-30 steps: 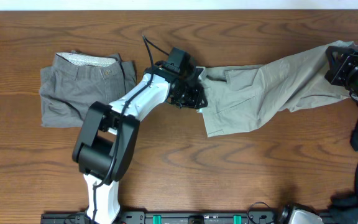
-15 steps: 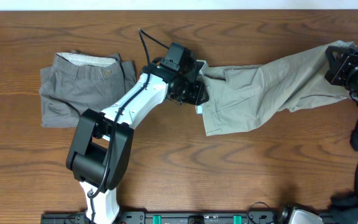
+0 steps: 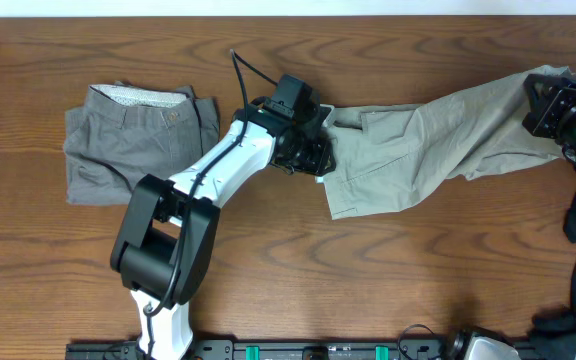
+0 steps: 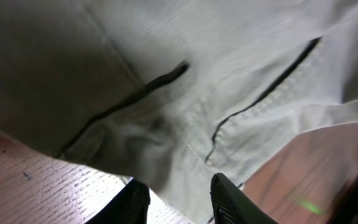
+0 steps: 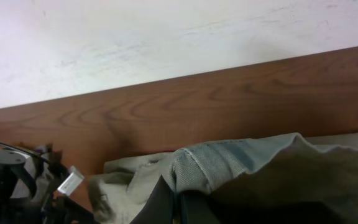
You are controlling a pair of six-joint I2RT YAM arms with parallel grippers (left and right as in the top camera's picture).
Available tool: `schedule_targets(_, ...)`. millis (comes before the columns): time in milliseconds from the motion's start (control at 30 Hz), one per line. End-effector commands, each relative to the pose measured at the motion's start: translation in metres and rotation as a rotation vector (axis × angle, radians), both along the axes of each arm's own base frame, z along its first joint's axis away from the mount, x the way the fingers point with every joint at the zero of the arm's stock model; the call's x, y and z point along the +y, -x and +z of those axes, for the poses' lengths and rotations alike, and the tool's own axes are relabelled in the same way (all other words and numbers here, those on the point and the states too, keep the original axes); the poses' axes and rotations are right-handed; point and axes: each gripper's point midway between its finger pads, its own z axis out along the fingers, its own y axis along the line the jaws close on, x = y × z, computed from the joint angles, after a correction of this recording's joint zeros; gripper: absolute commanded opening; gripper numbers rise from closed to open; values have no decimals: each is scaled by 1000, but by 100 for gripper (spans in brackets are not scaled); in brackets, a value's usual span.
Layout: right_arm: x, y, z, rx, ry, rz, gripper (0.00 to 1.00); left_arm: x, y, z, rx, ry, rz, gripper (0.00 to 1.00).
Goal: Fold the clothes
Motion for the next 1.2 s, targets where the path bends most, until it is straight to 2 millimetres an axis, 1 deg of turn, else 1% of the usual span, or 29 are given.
schedule_targets(0,-4,0,2,-7,12,-7,1,3,7,-25,43,-38,-13,35)
schedule_targets(100,-4,0,2,-7,12,-7,1,1,7,-25,45,-34,-14,34)
schedule_targets(200,-4,0,2,-7,12,-7,1,-8,10,-19,58,27,-35,30)
schedule_targets(233,-4,0,2,-7,12,-7,1,-10,12,-17,63,43,-41,27)
schedule_targets(267,-4,0,2,-7,12,-7,1,-12,12,-16,71,49,-35,21)
schedule_targets(300,-4,0,2,-8,12,-7,1,-13,13,-15,79,56,-32,19)
schedule_targets(333,-4,0,2,-8,13,-8,1,-14,14,-14,83,62,-35,11)
schedule_targets(367,-4,0,2,-7,12,-7,1,-15,14,-13,87,65,-28,7)
schedule_targets(433,-4,0,2,-7,12,-8,1,-14,13,-8,84,70,-20,6)
schedule_targets(500,-4,1,2,-6,12,-8,1,-12,11,6,62,81,-14,6)
schedule_targets(533,-4,0,2,-6,12,-8,1,-10,9,15,47,89,-9,6)
schedule_targets(600,-6,1,1,0,15,-23,1,0,3,41,7,108,14,6)
schedule_targets(667,-13,1,-2,17,29,-59,1,16,-3,72,-43,121,52,6)
schedule_targets(700,-16,2,-5,28,33,-79,1,26,-5,88,-69,130,73,6)
schedule_targets(800,-26,6,-14,73,50,-139,1,67,-6,145,-178,158,140,6)
schedule_targets(833,-29,8,-16,86,53,-156,1,79,-5,160,-209,164,161,6)
schedule_targets(900,-33,11,-21,111,61,-181,1,110,0,197,-298,179,221,6)
schedule_targets(1000,-37,14,-26,139,47,-222,1,145,13,246,-439,197,292,6)
schedule_targets(1100,-40,18,-31,172,5,-274,1,169,29,286,-568,210,348,6)
schedule_targets(1167,-43,22,-36,203,-55,-336,1,183,38,305,-644,190,391,6)
